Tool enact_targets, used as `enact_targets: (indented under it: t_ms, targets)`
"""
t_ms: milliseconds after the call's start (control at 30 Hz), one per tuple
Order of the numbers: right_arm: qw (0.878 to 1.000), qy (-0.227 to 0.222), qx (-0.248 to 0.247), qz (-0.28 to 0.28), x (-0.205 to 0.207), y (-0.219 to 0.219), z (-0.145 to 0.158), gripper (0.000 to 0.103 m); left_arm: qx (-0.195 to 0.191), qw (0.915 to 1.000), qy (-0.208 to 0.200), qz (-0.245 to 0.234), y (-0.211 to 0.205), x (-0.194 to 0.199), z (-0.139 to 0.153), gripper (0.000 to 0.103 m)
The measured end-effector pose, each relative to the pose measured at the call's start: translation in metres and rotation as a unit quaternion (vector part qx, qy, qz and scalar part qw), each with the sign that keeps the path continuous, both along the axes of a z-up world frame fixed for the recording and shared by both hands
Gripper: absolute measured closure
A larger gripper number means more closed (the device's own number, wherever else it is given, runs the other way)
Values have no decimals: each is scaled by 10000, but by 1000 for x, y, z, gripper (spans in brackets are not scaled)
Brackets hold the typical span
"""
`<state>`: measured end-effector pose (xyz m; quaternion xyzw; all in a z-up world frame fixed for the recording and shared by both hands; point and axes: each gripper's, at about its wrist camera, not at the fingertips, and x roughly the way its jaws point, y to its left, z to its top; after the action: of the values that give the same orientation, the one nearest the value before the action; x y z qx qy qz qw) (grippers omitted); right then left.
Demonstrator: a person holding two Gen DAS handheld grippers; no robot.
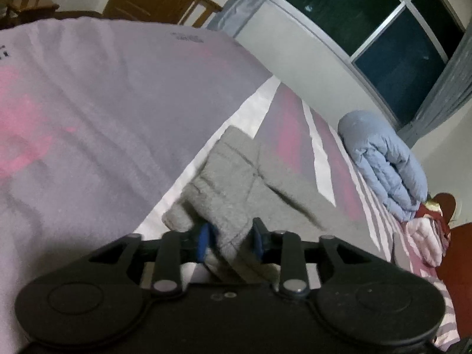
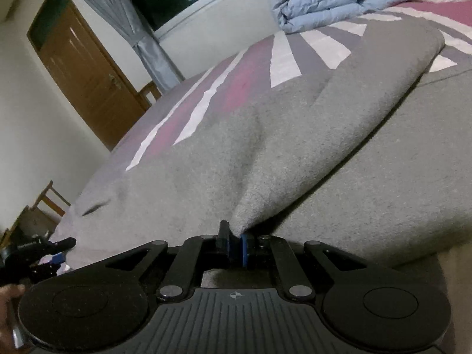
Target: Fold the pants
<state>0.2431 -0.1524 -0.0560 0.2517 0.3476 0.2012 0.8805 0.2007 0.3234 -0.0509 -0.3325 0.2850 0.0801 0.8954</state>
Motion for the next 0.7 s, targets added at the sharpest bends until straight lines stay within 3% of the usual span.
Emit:
enact_targets:
  t_ms: [33, 67, 100, 133, 267, 333, 433, 500, 600, 667, 700]
  targets:
    - [9999, -27, 45, -122, -4, -6, 6, 75, 172, 9996, 92, 178, -4, -5, 6, 58]
    - [9994, -122, -11, -310, -8, -14, 14, 64, 481, 9977, 229, 430, -11, -11, 14, 34]
    - [9980, -325, -87, -542, -17, -24, 21, 45, 792, 9949, 242, 578, -19, -15, 21, 27]
    - [9963, -514, -105, -675, -22, -33, 27, 43, 1073, 9926, 144, 554, -30, -20, 29, 27]
    - [9932, -688, -316, -880, -7, -51, 45, 43, 1529, 9879, 258, 109, -79, -11, 42, 25]
    - [9924, -666, -405, -949, 13, -55, 51, 44, 1975, 9788, 542, -17, -108, 5, 40, 25]
    - [9911, -632, -734, -911, 41, -48, 54, 44, 2459, 9639, 1001, 174, -136, 22, 28, 19]
    - [9911, -538, -928, -791, 53, -44, 48, 48, 2493, 9591, 1313, 258, -147, 29, 12, 15]
    - [9842, -248, -1646, -601, 79, -27, 33, 48, 2282, 9651, 1117, 636, -146, 15, -8, 6]
    - [9789, -80, -1978, -504, 86, -24, 15, 65, 2171, 9691, 954, 677, -143, 9, -13, 6]
    - [9780, -71, -2021, -515, 84, -27, 11, 91, 2141, 9698, 963, 660, -142, 10, -13, 6]
